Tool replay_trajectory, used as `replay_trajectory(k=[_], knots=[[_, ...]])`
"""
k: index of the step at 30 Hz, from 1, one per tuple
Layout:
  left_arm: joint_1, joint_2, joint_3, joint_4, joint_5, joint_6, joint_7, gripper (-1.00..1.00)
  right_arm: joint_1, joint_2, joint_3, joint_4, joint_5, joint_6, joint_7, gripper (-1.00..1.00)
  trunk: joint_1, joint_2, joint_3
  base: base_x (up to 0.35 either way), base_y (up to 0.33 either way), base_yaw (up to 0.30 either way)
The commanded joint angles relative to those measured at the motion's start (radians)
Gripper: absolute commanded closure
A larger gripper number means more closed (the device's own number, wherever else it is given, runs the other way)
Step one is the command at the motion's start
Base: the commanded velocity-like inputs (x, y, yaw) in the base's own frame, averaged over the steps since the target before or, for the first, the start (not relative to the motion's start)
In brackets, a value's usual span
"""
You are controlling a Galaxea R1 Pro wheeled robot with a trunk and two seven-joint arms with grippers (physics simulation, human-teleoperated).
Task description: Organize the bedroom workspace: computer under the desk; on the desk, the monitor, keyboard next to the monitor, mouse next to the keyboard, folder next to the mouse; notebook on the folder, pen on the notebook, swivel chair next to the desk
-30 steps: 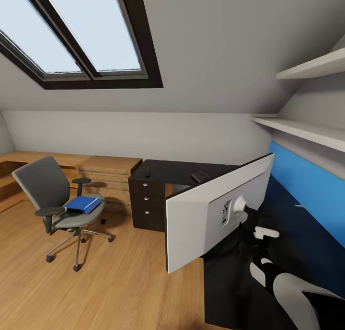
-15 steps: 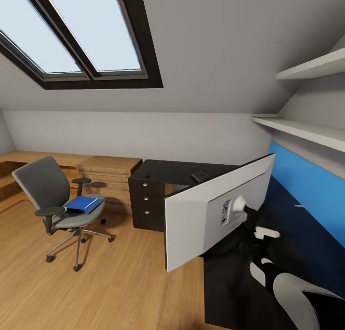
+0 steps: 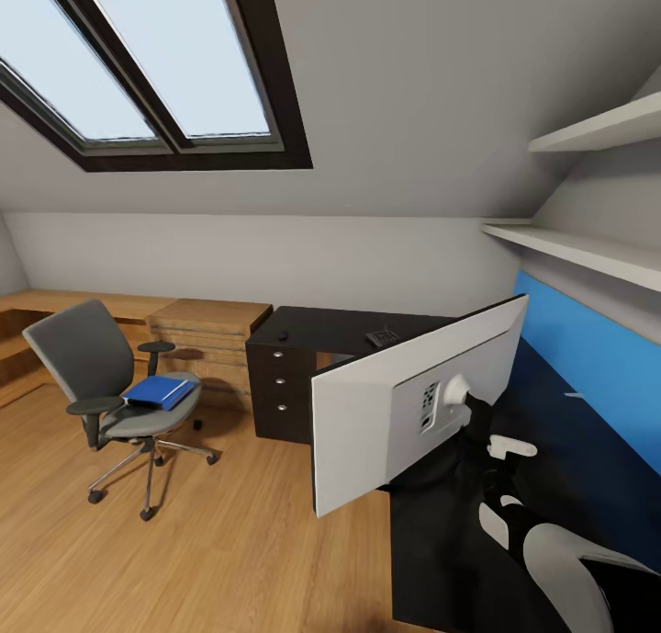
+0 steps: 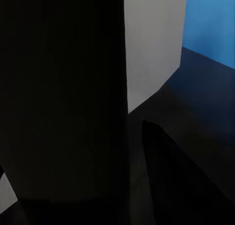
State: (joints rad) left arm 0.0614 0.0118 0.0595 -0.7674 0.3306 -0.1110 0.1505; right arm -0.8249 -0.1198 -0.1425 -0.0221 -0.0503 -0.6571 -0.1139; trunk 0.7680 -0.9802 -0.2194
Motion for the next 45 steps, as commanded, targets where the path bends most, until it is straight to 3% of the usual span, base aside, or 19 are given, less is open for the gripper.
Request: replay_trajectory(k=[1,19,45], knots=[[0.0,0.001,-0.003,-0.001,0.01,-0.003,0.003,-1.0,0.0,0.0,0.015,0.002,0.001,-0.002,0.007,1.0,0.0,-0.001,-0.001,0.0,0.0,0.0],[0.0,0.001,-0.001,-0.001,0.008,-0.003,0.003,-1.0,0.0,0.0,0.015,0.002,0.001,-0.002,0.007,1.0,0.0,-0.001,-0.001,0.0,0.0,0.0],[0.0,0.001,-0.001,-0.001,0.008,-0.003,0.003,-1.0,0.0,0.0,0.015,0.002,0.001,-0.002,0.007,1.0,-0.099,0.181,0.08,0.0,0.0,0.0]])
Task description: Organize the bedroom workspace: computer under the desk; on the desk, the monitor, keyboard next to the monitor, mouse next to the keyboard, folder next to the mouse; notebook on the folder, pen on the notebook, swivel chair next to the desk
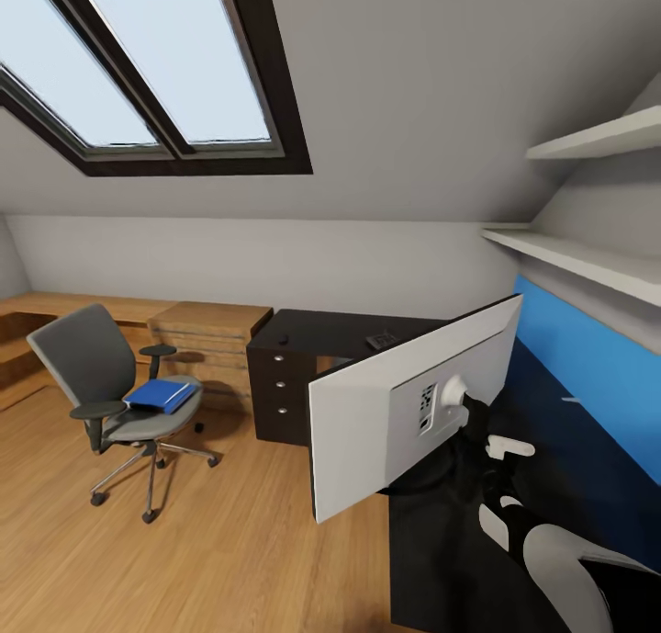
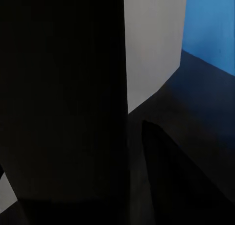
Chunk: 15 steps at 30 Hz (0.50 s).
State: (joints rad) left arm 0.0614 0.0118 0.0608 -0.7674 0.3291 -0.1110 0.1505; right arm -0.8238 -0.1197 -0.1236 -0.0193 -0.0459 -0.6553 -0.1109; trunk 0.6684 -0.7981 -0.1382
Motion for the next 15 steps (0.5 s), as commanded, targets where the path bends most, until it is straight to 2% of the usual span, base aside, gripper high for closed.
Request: replay_trajectory(k=[1,15], knots=[[0.0,0.0,-0.003,-0.001,0.01,-0.003,0.003,-1.0,-0.001,0.0,-0.004,-0.001,-0.003,-0.004,0.004,1.0,-0.004,0.006,0.002,0.0,0.0,0.0],[0.0,0.0,-0.003,-0.001,0.011,-0.002,0.003,-1.0,-0.001,0.0,-0.004,0.001,-0.003,-0.004,0.005,1.0,-0.057,0.104,0.046,0.0,0.0,0.0]])
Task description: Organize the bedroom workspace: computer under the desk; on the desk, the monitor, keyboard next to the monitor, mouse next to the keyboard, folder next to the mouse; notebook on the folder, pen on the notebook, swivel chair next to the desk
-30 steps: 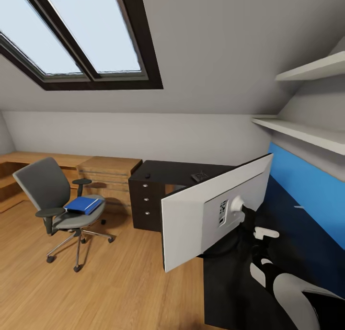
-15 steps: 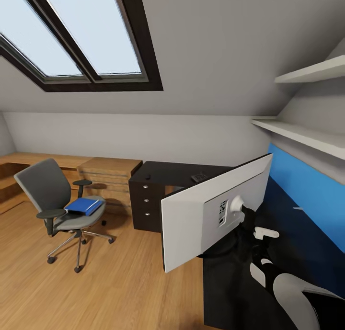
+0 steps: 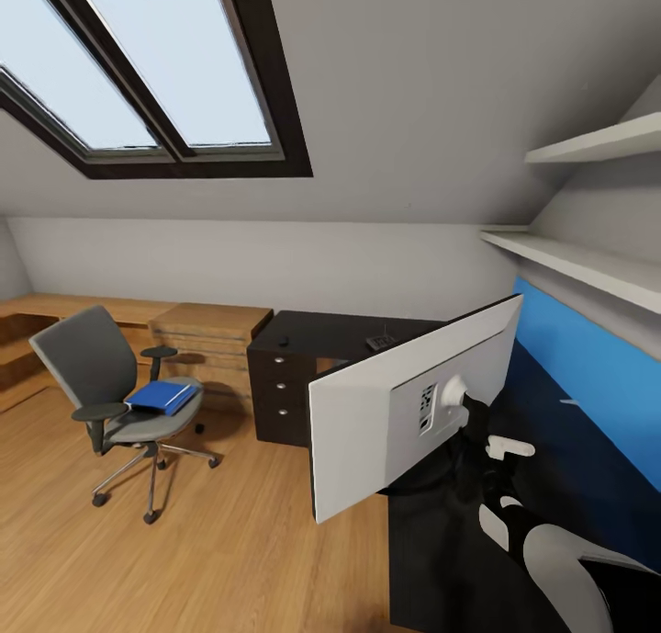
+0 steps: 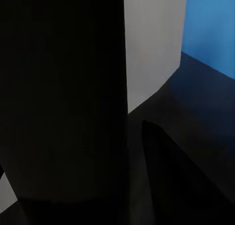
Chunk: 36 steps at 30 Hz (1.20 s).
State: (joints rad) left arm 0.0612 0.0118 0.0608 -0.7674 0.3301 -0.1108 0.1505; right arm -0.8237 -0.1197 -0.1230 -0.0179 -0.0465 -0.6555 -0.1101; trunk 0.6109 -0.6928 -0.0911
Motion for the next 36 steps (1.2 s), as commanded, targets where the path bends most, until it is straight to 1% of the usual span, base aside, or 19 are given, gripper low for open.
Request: replay_trajectory(k=[1,7,23,36], knots=[[0.0,0.0,-0.003,-0.001,0.01,-0.002,0.003,-1.0,-0.002,0.0,-0.004,-0.001,-0.003,-0.004,0.004,1.0,-0.004,0.006,0.002,0.0,0.0,0.0],[0.0,0.001,-0.003,-0.001,0.01,-0.002,0.003,-1.0,-0.002,0.0,-0.004,-0.001,-0.003,-0.004,0.004,1.0,-0.027,0.048,0.021,0.0,0.0,0.0],[0.0,0.004,-0.002,-0.001,0.01,-0.002,0.003,-1.0,-0.001,0.0,-0.004,-0.001,-0.003,-0.004,0.004,1.0,-0.027,0.048,0.031,0.0,0.0,0.0],[0.0,0.004,-0.003,-0.001,0.01,-0.002,0.003,-1.0,-0.002,0.0,-0.004,-0.001,-0.004,-0.004,0.006,1.0,-0.027,0.048,0.033,0.0,0.0,0.018]])
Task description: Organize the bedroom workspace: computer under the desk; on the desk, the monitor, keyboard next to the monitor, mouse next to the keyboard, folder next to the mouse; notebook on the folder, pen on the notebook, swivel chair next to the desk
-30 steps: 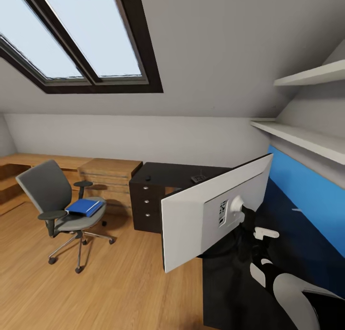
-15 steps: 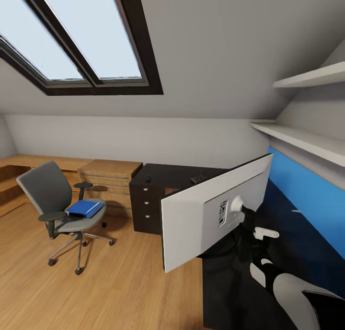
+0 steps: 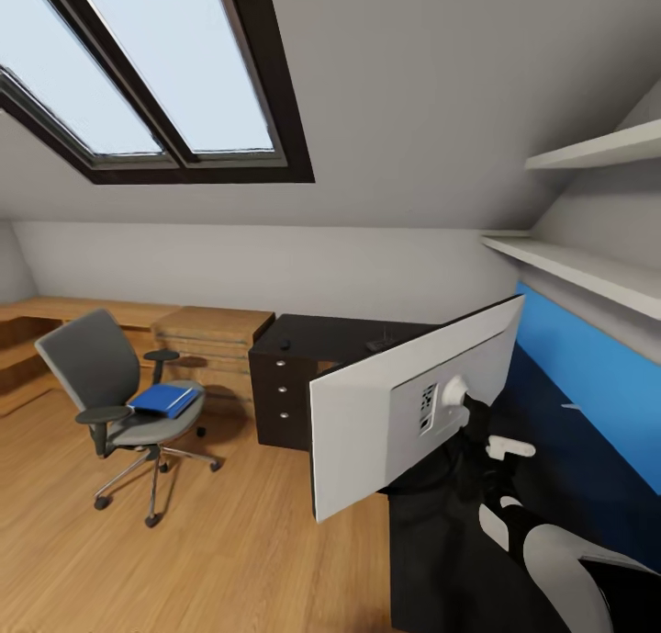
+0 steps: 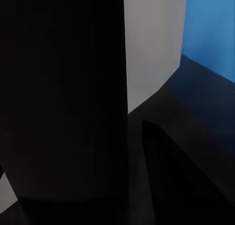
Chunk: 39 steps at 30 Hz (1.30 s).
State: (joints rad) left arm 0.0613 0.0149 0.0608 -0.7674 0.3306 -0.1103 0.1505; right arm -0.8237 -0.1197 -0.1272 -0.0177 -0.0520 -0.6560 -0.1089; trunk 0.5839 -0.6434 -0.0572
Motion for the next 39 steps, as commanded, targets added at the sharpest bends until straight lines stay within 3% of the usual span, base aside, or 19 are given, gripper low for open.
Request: replay_trajectory(k=[1,8,16,39], knots=[[0.0,0.0,-0.002,-0.001,0.01,-0.002,0.003,-1.0,-0.002,0.0,0.0,-0.001,0.001,-0.004,0.005,1.0,0.0,-0.002,-0.001,0.0,0.0,0.188],[0.0,0.0,-0.002,-0.001,0.01,-0.002,0.003,-1.0,-0.002,0.0,0.0,-0.001,0.001,-0.004,0.005,1.0,0.0,-0.002,-0.001,0.0,0.0,0.239],[0.0,0.0,-0.002,-0.001,0.01,-0.003,0.003,-1.0,-0.002,0.0,0.0,-0.001,0.001,-0.004,0.005,1.0,0.0,-0.002,-0.001,-0.028,-0.032,0.045],[0.0,0.0,-0.002,-0.001,0.01,-0.003,0.003,-1.0,-0.002,0.002,0.0,-0.001,0.002,-0.004,0.005,1.0,0.0,-0.002,-0.001,-0.196,-0.235,0.001]])
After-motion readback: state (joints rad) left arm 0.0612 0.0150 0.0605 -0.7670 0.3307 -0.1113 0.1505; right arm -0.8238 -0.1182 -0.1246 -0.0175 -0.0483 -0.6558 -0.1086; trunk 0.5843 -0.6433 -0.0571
